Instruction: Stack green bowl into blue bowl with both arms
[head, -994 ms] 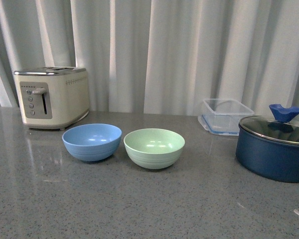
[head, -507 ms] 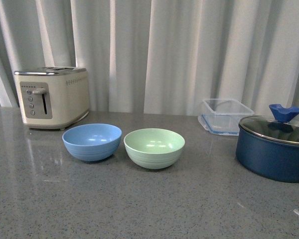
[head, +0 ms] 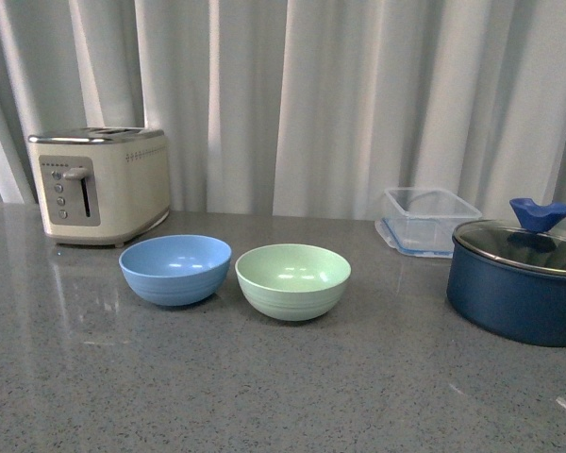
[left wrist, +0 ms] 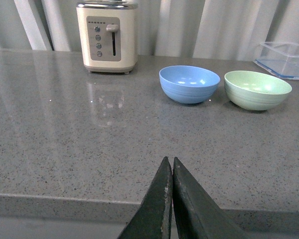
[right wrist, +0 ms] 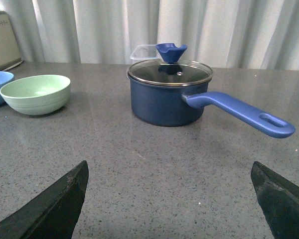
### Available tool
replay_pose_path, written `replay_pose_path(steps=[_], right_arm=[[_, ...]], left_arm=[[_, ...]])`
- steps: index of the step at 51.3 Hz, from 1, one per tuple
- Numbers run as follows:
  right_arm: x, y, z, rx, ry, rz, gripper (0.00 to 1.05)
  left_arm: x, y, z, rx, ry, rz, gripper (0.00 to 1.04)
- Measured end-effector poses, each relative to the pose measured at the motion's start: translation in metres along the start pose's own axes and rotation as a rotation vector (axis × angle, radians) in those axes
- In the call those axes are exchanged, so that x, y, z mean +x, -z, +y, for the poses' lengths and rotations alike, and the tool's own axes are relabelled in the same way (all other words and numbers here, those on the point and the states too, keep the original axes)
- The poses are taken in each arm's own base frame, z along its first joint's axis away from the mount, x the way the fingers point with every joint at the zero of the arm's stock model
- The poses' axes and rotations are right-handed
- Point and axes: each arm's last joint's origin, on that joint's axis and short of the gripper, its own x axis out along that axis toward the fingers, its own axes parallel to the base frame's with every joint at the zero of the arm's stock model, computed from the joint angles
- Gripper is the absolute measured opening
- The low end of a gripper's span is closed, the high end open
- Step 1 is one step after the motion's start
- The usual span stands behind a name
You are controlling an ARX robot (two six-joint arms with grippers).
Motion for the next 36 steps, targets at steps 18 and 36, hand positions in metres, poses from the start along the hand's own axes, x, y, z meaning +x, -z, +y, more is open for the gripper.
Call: replay_pose_path(steps=[18,36], right_arm=[[0.0,0.0,0.0,0.0,0.0,0.0,0.95],[0.087,-0.071,0.019,-0.109,-0.13,0.718,0.95]], left_arm=[[0.0,0.0,0.0,0.0,-0.001,0.004,0.29],[0.0,0.0,0.0,0.0,0.001,0.003,0.97]])
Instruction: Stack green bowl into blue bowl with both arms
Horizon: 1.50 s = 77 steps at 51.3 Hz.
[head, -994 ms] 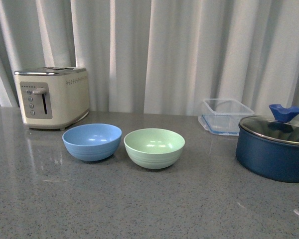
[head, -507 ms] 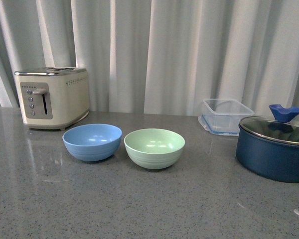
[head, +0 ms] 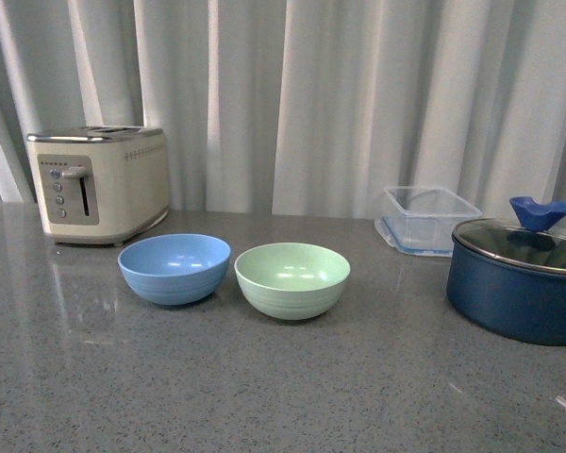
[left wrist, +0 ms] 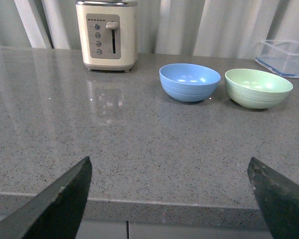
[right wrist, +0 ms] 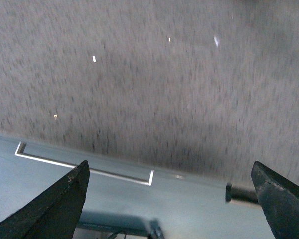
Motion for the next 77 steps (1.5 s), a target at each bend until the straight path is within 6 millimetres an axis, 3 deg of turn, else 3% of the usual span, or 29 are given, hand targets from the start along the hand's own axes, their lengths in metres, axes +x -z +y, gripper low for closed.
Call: replay_pose_path(steps=[4,12,16,21,28,36,52,58,68,77], right_arm=[[0.012,-0.052,0.009,-0.053,-0.013,-0.003,0.95],[0.029,-0.12,0.034,-0.112,-0.042,-0.03,0.95],[0.04,-0.138,0.05,-0.127,-0.056,-0.023,0.95],[0.065,-0.148,0.075,-0.148,-0.106,0.028,0.95],[0.097,-0.155,0.089,-0.106,-0.144,0.09,0.95],[0.134,-0.182,0.082,0.007,-0.117,0.132,0.95],[0.177,-0.249,0.074,0.248,-0.059,0.161,0.95],[0.186,-0.264,0.077,0.275,-0.031,0.146,0.95],[0.19,-0.267,0.085,0.27,-0.032,0.118,0.95],[0.203,-0.246,0.089,0.257,-0.026,0.169,0.95]], left_arm=[[0.0,0.0,0.0,0.0,0.0,0.0,0.97],[0.0,0.0,0.0,0.0,0.0,0.0,0.98],[0.0,0.0,0.0,0.0,0.0,0.0,0.98],[0.0,0.0,0.0,0.0,0.0,0.0,0.98],[0.0,0.0,0.0,0.0,0.0,0.0,0.98],[0.0,0.0,0.0,0.0,0.0,0.0,0.98],[0.0,0.0,0.0,0.0,0.0,0.0,0.98],[0.0,0.0,0.0,0.0,0.0,0.0,0.98],[0.0,0.0,0.0,0.0,0.0,0.0,0.98],[0.0,0.0,0.0,0.0,0.0,0.0,0.98]])
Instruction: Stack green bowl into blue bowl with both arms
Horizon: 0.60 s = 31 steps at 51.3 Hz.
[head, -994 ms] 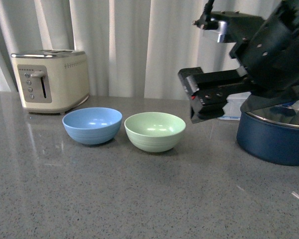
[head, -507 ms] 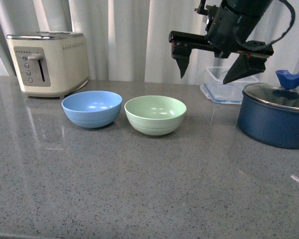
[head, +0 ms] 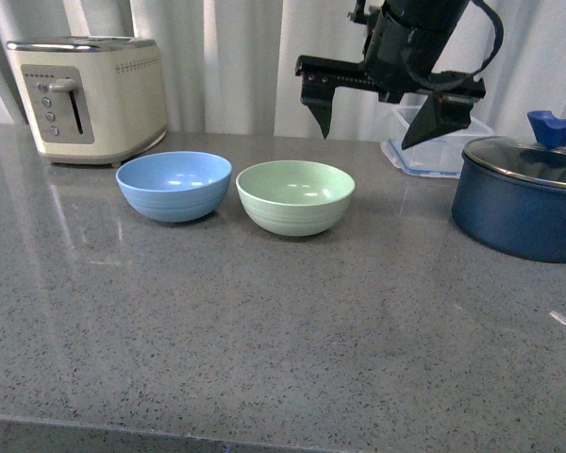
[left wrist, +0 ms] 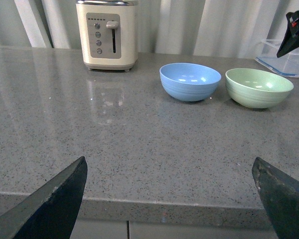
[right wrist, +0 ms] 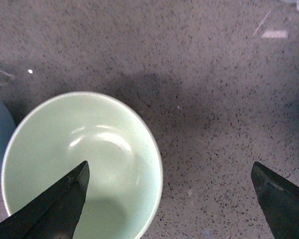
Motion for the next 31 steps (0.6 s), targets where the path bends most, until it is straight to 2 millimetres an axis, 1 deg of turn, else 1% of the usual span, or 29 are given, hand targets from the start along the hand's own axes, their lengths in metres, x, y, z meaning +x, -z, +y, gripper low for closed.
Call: replay_pose_path(steps=[7,20,31], right_arm=[[0.01,0.011,-0.003,-0.006,0.007,0.033,0.95],[0.012,0.015,-0.006,-0.013,0.006,0.042,0.95],[0.019,0.022,-0.006,-0.026,-0.004,0.068,0.95]], left_arm=[[0.0,0.0,0.0,0.0,0.0,0.0,0.98],[0.0,0.0,0.0,0.0,0.0,0.0,0.98],[0.0,0.0,0.0,0.0,0.0,0.0,0.98]])
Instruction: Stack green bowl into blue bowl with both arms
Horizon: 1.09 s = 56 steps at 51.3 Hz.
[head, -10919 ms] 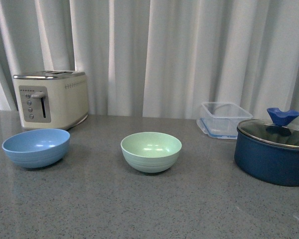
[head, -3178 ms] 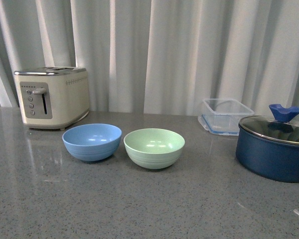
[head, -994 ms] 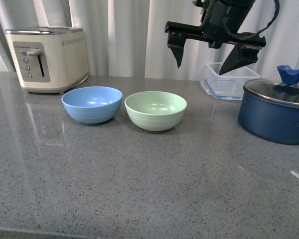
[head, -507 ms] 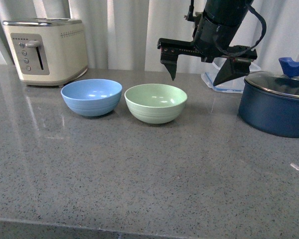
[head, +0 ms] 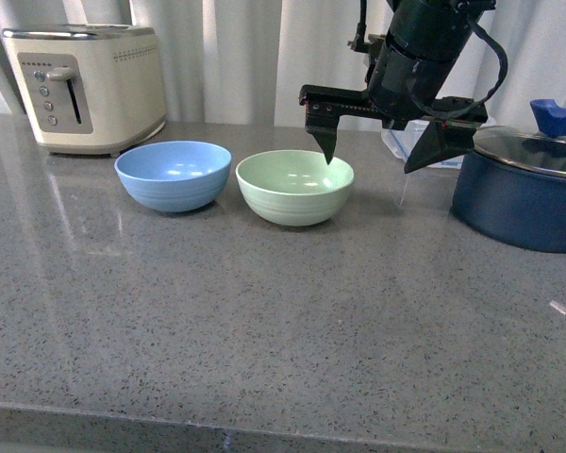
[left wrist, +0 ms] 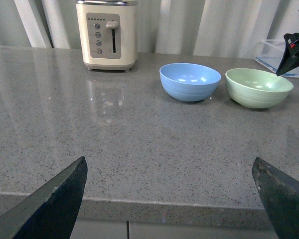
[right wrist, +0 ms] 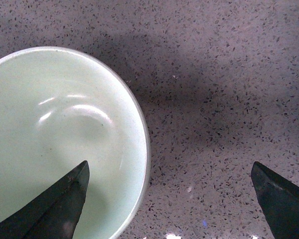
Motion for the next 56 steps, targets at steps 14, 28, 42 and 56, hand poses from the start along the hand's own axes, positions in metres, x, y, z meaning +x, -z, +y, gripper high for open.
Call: replay_pose_path(steps=[14,28,42,56], right_arm=[[0.001,0.002,0.004,-0.015,-0.011,0.006,0.95],[0.002,0.005,0.01,-0.032,-0.024,0.016,0.95],[0.019,0.012,0.015,-0.046,-0.031,0.05,0.95],[0.028,0.013,0.014,-0.056,-0.06,0.058,0.95]], left_arm=[[0.0,0.0,0.0,0.0,0.0,0.0,0.98],[0.0,0.0,0.0,0.0,0.0,0.0,0.98],[0.0,0.0,0.0,0.0,0.0,0.0,0.98],[0.0,0.0,0.0,0.0,0.0,0.0,0.98]])
